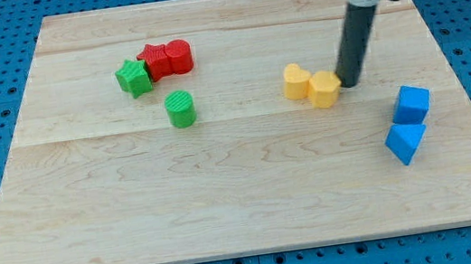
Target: Line up the yellow blocks vertically at the center
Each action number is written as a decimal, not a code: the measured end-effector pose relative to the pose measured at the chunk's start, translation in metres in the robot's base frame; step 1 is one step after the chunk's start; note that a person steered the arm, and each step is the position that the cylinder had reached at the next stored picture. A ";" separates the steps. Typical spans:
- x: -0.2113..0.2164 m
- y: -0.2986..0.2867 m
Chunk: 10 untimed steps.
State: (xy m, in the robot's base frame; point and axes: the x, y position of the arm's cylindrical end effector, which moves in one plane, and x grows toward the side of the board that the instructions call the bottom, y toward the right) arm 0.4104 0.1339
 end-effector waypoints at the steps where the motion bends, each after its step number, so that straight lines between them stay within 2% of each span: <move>1: 0.012 -0.004; 3: 0.026 0.017; 5: 0.023 -0.058; 6: 0.018 -0.050; 8: -0.037 -0.100; 10: -0.082 -0.117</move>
State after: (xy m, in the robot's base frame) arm 0.3289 0.0171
